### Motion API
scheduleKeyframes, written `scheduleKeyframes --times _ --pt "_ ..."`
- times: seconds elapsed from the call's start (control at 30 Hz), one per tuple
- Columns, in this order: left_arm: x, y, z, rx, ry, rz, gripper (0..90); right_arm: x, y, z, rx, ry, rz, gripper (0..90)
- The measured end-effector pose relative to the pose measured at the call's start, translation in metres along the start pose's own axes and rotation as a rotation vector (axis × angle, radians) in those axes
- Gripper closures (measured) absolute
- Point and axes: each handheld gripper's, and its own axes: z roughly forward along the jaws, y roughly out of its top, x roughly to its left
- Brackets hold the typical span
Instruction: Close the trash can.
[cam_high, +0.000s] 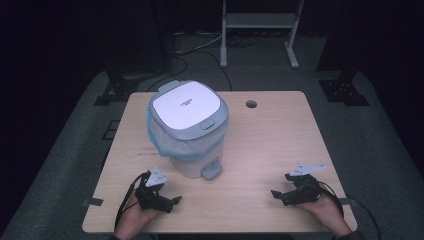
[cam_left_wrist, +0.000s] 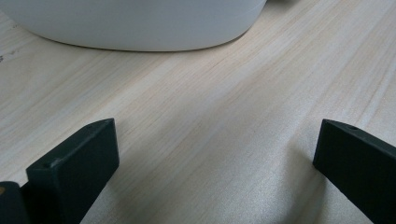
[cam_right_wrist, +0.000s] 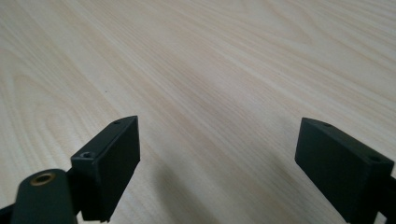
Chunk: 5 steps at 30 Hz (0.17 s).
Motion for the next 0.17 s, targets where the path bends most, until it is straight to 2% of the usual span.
scheduleKeyframes --times 0.17 --pt "-0.0002 -0.0004 -0.0004 0.0 0.003 -0.003 0.0 -0.0008 -0.0019 0.0044 0.005 -0.025 -0.007 12.1"
